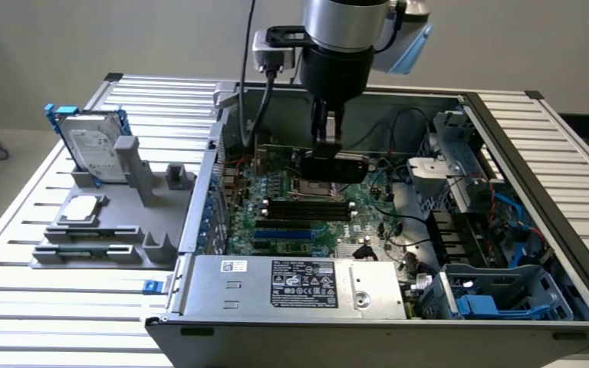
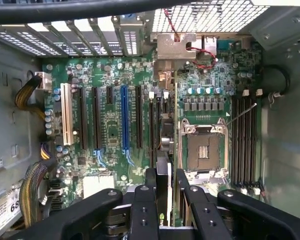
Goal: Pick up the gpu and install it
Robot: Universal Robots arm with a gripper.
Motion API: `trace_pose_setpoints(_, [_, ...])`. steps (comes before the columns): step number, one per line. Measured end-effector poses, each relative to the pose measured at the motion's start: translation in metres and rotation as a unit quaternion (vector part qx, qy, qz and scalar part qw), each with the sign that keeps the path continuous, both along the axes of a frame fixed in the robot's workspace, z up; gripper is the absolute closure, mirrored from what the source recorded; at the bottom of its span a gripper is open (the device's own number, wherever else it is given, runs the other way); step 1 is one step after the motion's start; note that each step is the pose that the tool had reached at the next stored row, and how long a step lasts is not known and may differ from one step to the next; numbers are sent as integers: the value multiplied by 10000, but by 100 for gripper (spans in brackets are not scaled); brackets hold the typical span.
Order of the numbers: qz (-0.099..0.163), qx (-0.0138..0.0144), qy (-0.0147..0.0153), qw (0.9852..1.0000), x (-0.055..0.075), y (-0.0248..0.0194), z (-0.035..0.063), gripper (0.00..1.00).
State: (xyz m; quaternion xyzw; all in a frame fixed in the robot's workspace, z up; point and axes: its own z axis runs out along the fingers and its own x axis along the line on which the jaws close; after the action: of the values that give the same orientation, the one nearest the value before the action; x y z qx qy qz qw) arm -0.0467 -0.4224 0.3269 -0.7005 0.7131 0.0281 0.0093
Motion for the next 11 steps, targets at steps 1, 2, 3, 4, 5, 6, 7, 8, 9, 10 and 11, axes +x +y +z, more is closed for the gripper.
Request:
trace_pose_setpoints(1, [22, 0, -1, 10000, 0, -9, 0, 74])
trace_pose_setpoints(2, [37, 0, -2, 10000, -1, -21, -1, 74])
trace_pose_setpoints(3, [48, 0, -3, 10000, -1, -34, -2, 74])
trace_pose_setpoints(4, [55, 0, -4, 10000, -3, -44, -5, 74])
trace_pose_setpoints(5, [62, -1, -6, 10000, -6, -53, -9, 74])
trace_pose_setpoints(6, [69, 0, -7, 10000, -9, -61, -15, 74])
trace_pose_setpoints(7, [74, 0, -10, 10000, -14, -68, -23, 74])
trace_pose_setpoints(8, [78, 1, -13, 10000, -21, -73, -34, 74])
trace_pose_setpoints(9, [82, 0, -15, 10000, -32, -78, -44, 74])
trace_pose_setpoints(10, [84, -1, -15, 10000, -43, -84, -53, 74])
trace_pose_setpoints(11, [86, -1, -15, 10000, -56, -90, -62, 74])
